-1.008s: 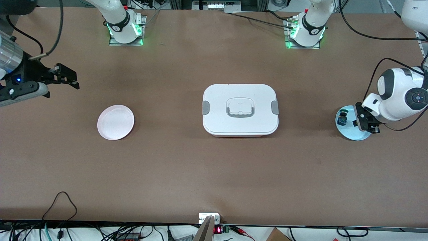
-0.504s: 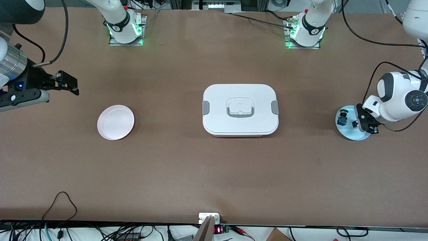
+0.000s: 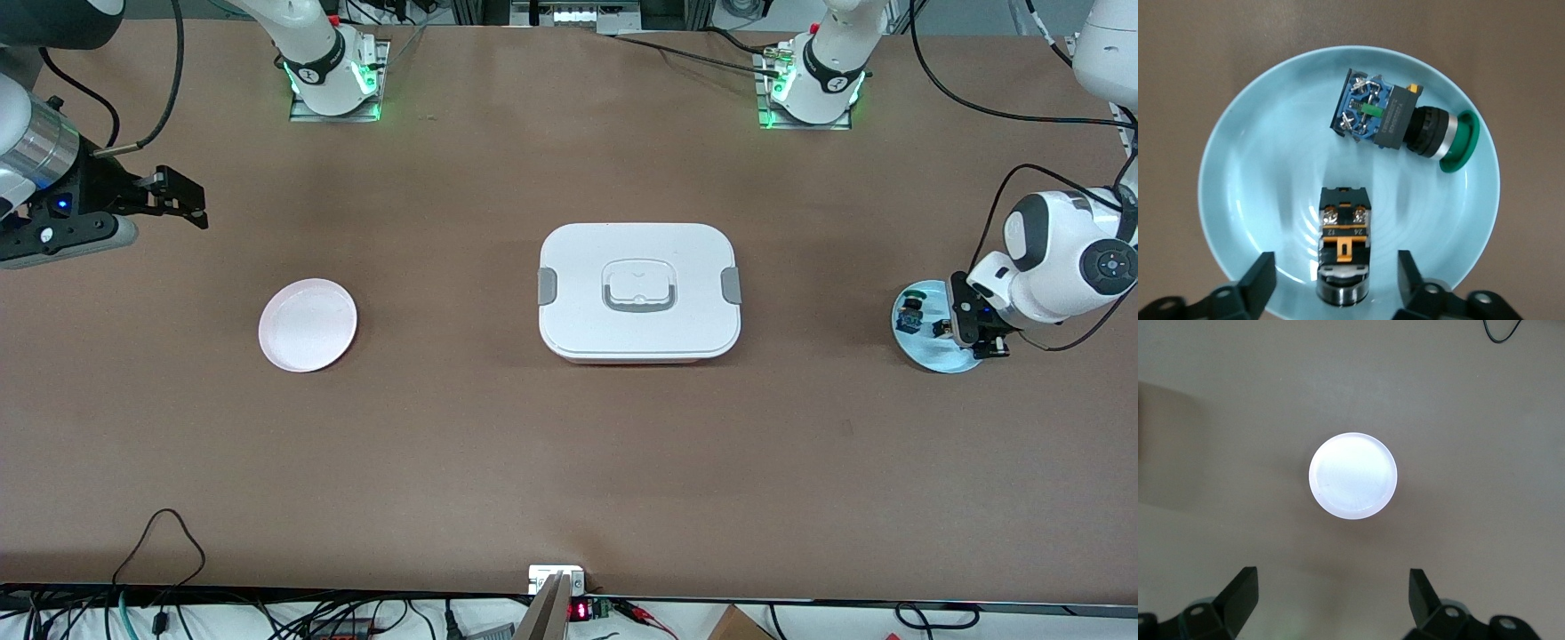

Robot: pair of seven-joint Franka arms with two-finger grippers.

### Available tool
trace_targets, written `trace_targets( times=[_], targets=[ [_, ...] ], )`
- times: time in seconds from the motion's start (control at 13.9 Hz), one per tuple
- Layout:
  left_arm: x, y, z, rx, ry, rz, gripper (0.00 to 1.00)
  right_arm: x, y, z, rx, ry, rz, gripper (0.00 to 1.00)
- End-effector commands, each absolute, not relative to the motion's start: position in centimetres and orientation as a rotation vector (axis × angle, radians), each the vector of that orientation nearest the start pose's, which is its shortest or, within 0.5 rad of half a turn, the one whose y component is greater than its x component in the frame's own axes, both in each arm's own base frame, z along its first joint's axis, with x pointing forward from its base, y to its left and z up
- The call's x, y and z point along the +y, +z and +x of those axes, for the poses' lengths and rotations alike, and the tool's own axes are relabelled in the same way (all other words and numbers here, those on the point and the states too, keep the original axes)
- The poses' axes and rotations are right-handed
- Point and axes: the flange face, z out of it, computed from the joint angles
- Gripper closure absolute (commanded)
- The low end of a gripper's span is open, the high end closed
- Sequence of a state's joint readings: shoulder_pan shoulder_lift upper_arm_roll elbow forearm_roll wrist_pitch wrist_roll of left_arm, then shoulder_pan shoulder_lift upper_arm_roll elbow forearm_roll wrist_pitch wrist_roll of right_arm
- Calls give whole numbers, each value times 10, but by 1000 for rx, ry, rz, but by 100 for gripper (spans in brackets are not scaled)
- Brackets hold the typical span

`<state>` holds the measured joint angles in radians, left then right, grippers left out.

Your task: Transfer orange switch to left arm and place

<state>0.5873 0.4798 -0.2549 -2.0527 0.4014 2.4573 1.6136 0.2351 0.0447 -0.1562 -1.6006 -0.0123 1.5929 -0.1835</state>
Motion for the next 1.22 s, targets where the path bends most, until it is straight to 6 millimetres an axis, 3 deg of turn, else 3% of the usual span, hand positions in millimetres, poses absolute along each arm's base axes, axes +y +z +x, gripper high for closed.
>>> trace_targets(
  times=[0.0,0.22,0.43,0.58,0.94,1.15],
  targets=[
    [184,251,560,2242,277,-2125,0,30,587,562,-458,59,-3132,0],
    [167,305,571,2231,304,-2150,0,34,588,563,-471,30,-3133,0],
    [164,360,587,2129,260,-2412,0,39,591,566,-486,-6,-3134,0],
    [157,380,588,1959,347,-2611,0,40,592,567,-489,-20,-3135,0],
    [101,447,602,1537,409,-2897,0,54,597,568,-524,-51,-3127,0],
    [70,508,605,1282,431,-2990,0,56,598,569,-527,-65,-3127,0]
  ],
)
